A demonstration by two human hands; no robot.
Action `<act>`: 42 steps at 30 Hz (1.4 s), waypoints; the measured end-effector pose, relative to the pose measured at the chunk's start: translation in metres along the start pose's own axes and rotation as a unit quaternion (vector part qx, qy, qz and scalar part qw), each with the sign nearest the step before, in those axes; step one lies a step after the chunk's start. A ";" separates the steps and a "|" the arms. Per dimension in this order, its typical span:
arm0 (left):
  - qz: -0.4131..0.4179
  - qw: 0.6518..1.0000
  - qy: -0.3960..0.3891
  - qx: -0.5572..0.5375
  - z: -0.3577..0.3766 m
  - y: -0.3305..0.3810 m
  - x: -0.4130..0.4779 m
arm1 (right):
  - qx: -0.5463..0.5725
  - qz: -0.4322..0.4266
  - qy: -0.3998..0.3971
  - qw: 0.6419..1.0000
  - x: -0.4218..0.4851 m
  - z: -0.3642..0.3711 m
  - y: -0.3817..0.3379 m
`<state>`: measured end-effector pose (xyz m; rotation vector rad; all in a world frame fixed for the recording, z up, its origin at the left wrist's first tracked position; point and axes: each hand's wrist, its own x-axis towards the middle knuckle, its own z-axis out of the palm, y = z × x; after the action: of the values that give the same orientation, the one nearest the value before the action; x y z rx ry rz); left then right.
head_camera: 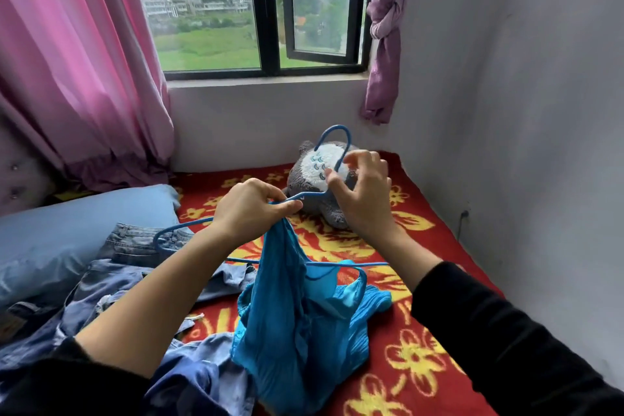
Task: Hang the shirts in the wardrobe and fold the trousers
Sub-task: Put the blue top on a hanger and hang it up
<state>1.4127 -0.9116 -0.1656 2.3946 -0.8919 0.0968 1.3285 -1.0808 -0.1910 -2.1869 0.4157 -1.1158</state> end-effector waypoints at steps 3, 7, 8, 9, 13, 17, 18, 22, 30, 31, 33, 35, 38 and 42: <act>-0.013 0.999 0.041 -0.019 0.003 -0.005 0.003 | 0.060 -0.032 0.019 0.997 -0.041 -0.008 0.020; -0.012 0.994 0.075 -0.073 -0.001 -0.006 0.004 | -0.074 0.106 -0.206 0.970 -0.094 0.006 0.068; -0.010 0.994 0.074 -0.085 -0.002 -0.007 0.004 | -0.103 0.156 -0.246 0.951 -0.102 0.012 0.080; -0.005 0.993 0.071 -0.098 -0.003 -0.008 0.003 | -0.121 0.201 -0.268 0.935 -0.107 0.017 0.089; 0.017 0.982 0.052 -0.182 -0.010 -0.014 -0.005 | -0.063 0.355 -0.246 0.900 -0.106 0.034 0.102; 0.027 0.969 0.031 -0.242 -0.019 -0.018 -0.015 | 0.041 0.431 -0.262 0.863 -0.100 0.054 0.111; 0.025 0.967 0.026 -0.252 -0.021 -0.020 -0.016 | 0.043 0.433 -0.266 0.860 -0.100 0.059 0.112; 0.020 0.964 0.017 -0.264 -0.027 -0.033 -0.020 | 0.110 0.418 -0.186 0.882 -0.097 0.060 0.102; -0.022 0.972 0.010 -0.232 -0.029 -0.089 -0.031 | 0.423 0.485 -0.105 0.758 -0.061 -0.001 0.100; -0.028 0.971 0.017 -0.238 -0.025 -0.093 -0.031 | 0.434 0.480 -0.108 0.755 -0.058 -0.010 0.099; -0.037 0.968 0.035 -0.244 -0.018 -0.098 -0.032 | 0.414 0.475 -0.128 0.766 -0.055 -0.021 0.101; -0.046 0.967 0.053 -0.244 -0.013 -0.100 -0.032 | 0.362 0.473 -0.137 0.792 -0.052 -0.027 0.109; -0.054 0.968 0.071 -0.235 -0.005 -0.101 -0.030 | 0.284 0.464 -0.145 0.827 -0.048 -0.036 0.112; -0.063 0.976 0.111 -0.176 0.005 -0.101 -0.026 | 0.109 0.418 -0.162 0.887 -0.039 -0.042 0.114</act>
<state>1.4547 -0.8375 -0.2261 2.0548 -0.5954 0.1430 1.2725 -1.1610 -0.2723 -1.6514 0.9125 -0.2943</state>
